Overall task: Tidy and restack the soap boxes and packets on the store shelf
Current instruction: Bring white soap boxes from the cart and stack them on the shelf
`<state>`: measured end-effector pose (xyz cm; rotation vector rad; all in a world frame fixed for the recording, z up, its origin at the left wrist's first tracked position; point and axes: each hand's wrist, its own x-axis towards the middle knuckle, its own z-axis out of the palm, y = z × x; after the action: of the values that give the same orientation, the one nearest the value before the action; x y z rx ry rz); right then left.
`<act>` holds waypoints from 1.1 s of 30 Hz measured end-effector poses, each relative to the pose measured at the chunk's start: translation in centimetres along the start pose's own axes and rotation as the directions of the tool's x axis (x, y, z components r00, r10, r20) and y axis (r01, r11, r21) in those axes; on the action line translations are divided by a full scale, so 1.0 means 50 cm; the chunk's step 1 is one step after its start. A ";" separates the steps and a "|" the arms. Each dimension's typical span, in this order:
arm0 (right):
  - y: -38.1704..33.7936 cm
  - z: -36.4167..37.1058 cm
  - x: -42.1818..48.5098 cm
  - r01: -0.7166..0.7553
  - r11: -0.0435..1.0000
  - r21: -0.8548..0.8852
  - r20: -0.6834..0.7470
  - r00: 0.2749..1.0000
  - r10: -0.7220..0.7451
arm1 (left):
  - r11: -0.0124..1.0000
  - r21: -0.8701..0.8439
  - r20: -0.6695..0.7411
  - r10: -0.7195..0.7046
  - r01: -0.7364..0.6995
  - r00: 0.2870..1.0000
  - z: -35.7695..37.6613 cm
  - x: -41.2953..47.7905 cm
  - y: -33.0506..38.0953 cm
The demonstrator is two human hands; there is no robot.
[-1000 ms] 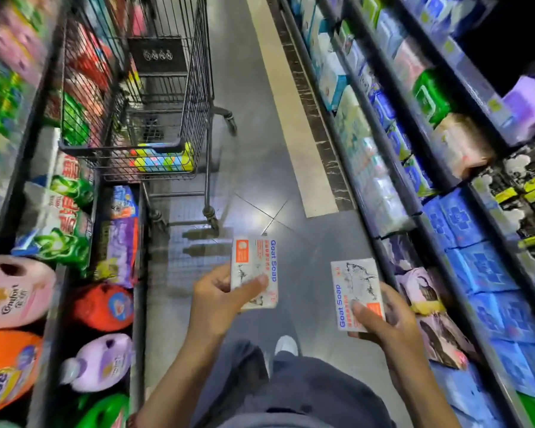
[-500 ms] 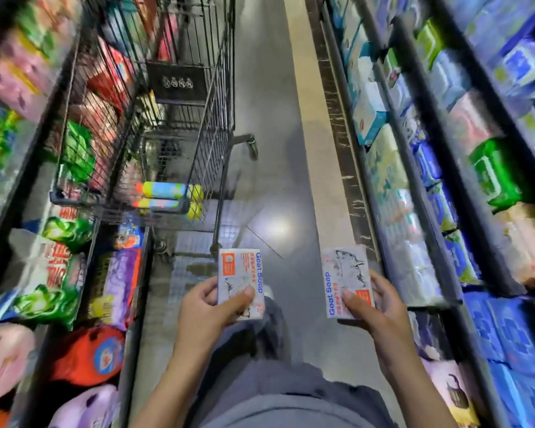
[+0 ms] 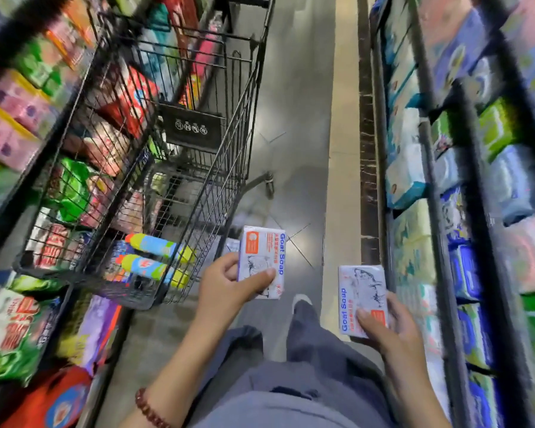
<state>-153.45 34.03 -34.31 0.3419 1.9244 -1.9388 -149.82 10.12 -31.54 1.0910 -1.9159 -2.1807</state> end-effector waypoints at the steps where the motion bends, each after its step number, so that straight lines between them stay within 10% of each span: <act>1: -0.023 0.003 0.043 0.004 1.000 -0.021 0.043 0.999 -0.003 | 1.000 -0.015 -0.033 -0.006 0.005 0.999 0.011 0.020 0.011; 18: -0.266 0.484 0.447 0.092 0.883 -0.461 0.679 0.677 0.284 | 0.836 -0.538 -0.644 -0.324 -0.109 0.693 -0.147 0.220 0.047; 27: -0.210 0.865 0.548 0.187 0.767 -0.614 0.756 0.418 0.504 | 0.810 -0.583 -0.696 -0.453 -0.070 0.557 -0.324 0.407 0.038; 33: -0.024 1.050 0.679 0.157 0.602 -0.783 0.609 0.392 0.689 | 0.733 -0.680 -0.634 -0.600 0.019 0.487 -0.394 0.593 -0.077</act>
<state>-179.30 -21.62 -46.39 -0.5042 1.4810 -0.5683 -160.32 -19.55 -48.66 1.9439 -0.5407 -1.6001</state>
